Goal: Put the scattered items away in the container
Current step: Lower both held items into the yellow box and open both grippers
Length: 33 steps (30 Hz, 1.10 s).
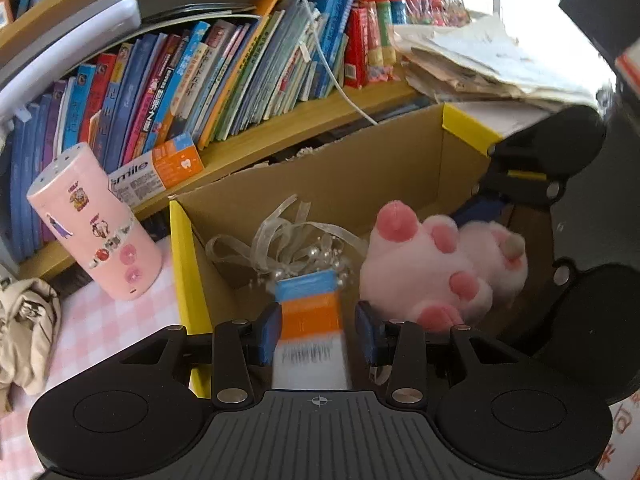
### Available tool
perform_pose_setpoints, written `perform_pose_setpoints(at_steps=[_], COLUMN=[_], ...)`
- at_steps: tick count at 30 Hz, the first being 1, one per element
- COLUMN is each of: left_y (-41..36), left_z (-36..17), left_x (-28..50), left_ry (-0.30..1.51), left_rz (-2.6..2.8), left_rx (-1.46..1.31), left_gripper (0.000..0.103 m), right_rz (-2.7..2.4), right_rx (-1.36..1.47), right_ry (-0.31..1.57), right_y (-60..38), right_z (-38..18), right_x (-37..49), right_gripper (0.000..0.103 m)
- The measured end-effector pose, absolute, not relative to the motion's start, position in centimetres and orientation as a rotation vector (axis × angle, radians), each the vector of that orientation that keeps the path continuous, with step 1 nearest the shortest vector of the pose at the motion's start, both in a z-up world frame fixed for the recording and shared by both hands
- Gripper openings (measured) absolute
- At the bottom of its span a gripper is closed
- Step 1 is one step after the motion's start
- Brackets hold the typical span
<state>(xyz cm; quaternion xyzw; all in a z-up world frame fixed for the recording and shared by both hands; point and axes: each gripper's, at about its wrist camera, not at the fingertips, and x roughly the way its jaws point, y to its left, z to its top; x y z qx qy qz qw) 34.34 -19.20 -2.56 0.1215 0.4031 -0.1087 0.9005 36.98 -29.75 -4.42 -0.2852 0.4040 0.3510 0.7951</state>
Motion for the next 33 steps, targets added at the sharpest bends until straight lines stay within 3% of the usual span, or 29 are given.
perform_pose_setpoints(at_steps=[6,11,13,17,24,33], left_y=[-19.2,-18.9,-18.9,-19.1,-18.7,-19.5], left_z=[-2.4,-1.2,-0.4,1.0,0.4,-0.5], left_x=[34.1,33.4,32.5,30.7,29.3,27.3], left_ry=[0.829,0.784,0.754,0.706,0.779,0.821], left_rz=[-0.213,-0.18,-0.182,-0.192,-0.213,-0.245], left_rx=[0.252,0.242,0.229,0.216,0.142,0.055], left_gripper=[0.047,0.074,0.079,0.081,0.077,0.046], right_rz=[0.755,0.736,0.729,0.714,0.693,0.734], right_rx=[-0.608,-0.588,-0.571,-0.54,-0.523,-0.583], right_ry=[0.877,0.874,0.864,0.851,0.863,0.876], right_y=[-29.5,-29.8,-30.2,-31.1,-32.9,-35.6], right_z=[-4.4,-4.2,-3.7,-2.9,-2.1,-1.7], right_x=[37.1,36.9,36.7,36.3,35.3,35.3], right_gripper=[0.081,0.084,0.084,0.085,0.084,0.084])
